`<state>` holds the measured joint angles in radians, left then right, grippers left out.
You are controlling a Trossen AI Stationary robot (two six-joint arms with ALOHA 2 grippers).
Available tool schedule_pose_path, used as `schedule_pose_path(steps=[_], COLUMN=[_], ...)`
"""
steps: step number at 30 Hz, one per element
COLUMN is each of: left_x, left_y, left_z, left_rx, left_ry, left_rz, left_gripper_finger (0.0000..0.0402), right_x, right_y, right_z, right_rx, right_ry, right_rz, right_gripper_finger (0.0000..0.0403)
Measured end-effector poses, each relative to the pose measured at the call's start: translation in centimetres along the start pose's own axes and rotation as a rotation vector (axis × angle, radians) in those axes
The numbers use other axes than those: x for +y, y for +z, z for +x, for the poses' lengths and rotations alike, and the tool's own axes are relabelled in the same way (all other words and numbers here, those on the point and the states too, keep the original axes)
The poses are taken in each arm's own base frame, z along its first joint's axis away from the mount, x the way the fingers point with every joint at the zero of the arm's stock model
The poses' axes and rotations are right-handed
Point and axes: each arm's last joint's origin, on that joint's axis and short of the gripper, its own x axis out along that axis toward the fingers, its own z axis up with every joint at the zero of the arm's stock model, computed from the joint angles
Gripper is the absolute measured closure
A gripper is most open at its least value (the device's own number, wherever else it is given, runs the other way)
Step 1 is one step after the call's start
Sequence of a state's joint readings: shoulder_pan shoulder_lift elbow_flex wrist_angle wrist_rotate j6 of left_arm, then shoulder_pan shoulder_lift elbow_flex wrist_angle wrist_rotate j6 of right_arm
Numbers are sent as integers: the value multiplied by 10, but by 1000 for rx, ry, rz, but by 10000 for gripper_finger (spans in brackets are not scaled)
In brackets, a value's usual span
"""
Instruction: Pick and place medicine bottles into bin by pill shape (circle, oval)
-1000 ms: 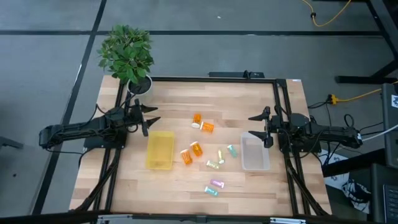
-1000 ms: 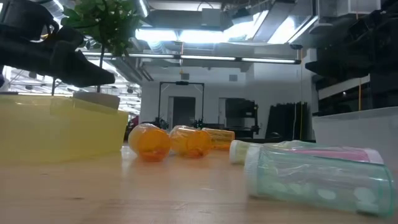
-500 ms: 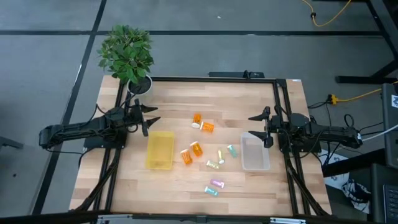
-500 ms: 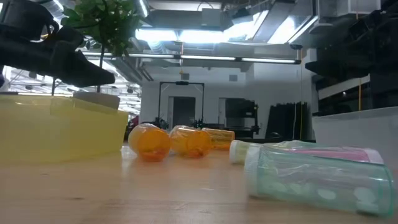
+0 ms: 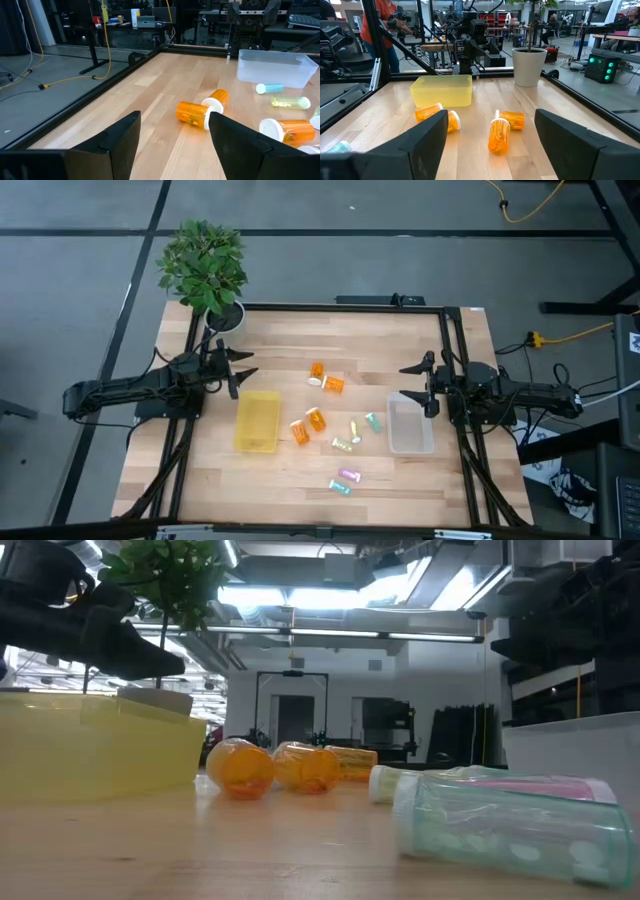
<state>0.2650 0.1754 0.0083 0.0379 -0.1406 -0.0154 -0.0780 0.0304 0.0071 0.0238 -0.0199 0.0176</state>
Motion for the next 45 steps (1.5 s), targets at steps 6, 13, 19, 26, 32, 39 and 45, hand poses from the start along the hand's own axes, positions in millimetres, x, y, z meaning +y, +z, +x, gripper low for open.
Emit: schedule_pose_path(steps=[6,13,19,26,32,39,45], left_x=[0,0,0,0,2,5,5], left_y=[0,0,0,0,3,10,23], left_z=[0,0,0,0,0,-1,-3], left_rx=[1,0,0,0,-27,-103,-242], left_ry=[0,0,0,2,78,172,179], left_rz=[0,0,0,0,-4,-23,-56], left_gripper_finger=[172,172,172,172,172,172,172], right_x=[0,0,0,-1,-1,-4,-4], right_y=[0,1,1,1,1,12,26], right_z=[0,0,0,0,0,-1,-4], right_rx=[0,-15,-13,-16,-16,-156,-301], right_ry=[0,0,1,-31,-35,-124,-127], right_rz=[0,3,137,258,350,366,282], right_gripper_finger=[102,102,102,102,102,102,102])
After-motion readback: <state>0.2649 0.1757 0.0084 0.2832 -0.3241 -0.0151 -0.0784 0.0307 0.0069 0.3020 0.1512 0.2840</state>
